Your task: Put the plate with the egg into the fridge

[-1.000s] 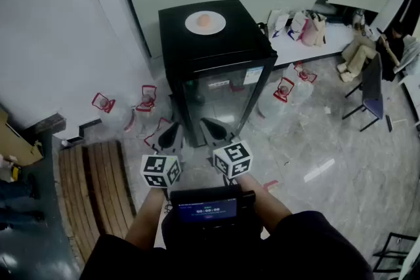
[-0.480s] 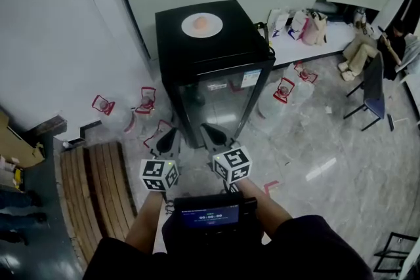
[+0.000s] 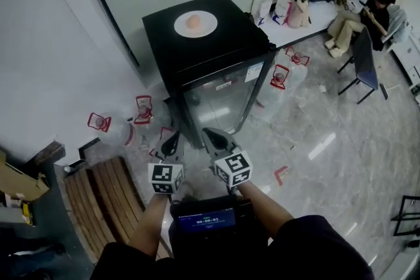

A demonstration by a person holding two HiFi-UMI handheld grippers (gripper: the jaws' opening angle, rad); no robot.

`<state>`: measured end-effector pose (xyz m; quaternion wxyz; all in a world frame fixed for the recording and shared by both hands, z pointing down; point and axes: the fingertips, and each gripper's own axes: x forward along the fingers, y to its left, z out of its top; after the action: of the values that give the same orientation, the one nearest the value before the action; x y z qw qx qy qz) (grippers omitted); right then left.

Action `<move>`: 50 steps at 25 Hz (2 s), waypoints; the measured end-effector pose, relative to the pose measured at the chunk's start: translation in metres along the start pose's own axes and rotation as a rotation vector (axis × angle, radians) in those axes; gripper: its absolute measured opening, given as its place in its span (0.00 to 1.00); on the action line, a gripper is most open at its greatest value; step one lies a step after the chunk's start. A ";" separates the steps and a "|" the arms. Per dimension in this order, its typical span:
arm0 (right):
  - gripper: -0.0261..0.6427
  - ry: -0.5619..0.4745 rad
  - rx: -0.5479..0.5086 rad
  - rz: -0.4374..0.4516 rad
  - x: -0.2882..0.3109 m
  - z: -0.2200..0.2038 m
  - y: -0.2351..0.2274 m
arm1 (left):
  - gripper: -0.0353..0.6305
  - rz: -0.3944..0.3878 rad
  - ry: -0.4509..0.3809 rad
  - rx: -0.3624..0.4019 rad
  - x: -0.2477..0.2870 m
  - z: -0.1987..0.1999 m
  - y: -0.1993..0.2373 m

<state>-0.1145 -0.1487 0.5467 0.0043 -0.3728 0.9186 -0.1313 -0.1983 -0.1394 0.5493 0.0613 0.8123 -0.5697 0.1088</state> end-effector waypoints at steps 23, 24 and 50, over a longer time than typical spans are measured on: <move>0.05 0.034 -0.009 -0.420 -0.023 -0.035 0.019 | 0.11 -0.342 0.154 0.103 0.099 -0.064 0.039; 0.05 0.038 -0.009 -0.424 -0.026 -0.035 0.017 | 0.11 -0.338 0.150 0.099 0.100 -0.063 0.037; 0.05 0.007 0.042 -0.537 -0.057 -0.054 0.015 | 0.11 -0.172 0.148 0.017 0.095 -0.063 0.037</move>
<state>-0.0895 -0.0861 0.5901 -0.0263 -0.6024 0.7839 -0.1479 -0.2086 -0.2252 0.6326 0.1052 0.8484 -0.4910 0.1675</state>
